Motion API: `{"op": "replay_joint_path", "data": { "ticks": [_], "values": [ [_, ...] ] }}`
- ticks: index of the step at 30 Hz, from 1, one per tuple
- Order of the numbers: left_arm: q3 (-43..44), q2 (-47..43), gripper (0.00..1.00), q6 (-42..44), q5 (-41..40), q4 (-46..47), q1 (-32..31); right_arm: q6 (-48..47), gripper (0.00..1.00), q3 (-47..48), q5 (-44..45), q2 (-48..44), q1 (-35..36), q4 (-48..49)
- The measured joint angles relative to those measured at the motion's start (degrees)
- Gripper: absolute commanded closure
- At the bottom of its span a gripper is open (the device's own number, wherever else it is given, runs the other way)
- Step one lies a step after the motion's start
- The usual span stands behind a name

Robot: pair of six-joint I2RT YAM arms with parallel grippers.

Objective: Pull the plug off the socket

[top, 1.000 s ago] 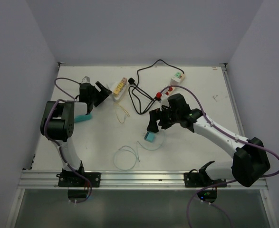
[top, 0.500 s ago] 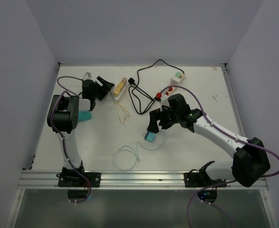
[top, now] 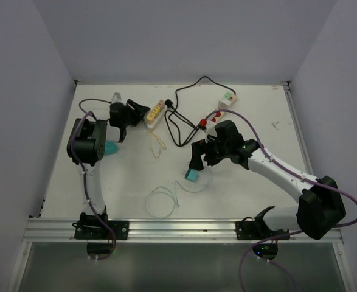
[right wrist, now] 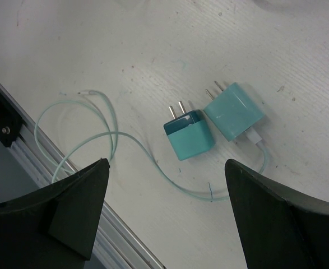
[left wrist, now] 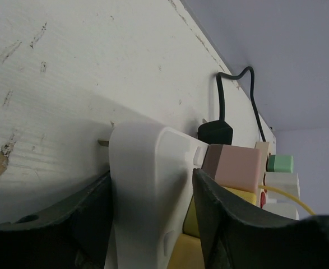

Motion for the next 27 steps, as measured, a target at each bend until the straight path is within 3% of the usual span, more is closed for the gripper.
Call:
{"op": "replay_joint_path", "data": {
  "ticks": [7, 16, 27],
  "values": [
    [-3.26, -0.46, 0.72, -1.07, 0.68, 3.41, -0.07, 0.02, 0.12, 0.00, -0.04, 0.00, 0.00, 0.04],
    [-14.32, -10.91, 0.98, 0.22, 1.07, 4.11, -0.26, 2.05, 0.12, 0.07, -1.79, 0.02, 0.00, 1.46],
    [-26.95, -32.89, 1.00, 5.31, -2.25, -0.83, -0.44, 14.14, 0.12, 2.10, -4.42, 3.78, 0.66, 13.03]
  ]
}}
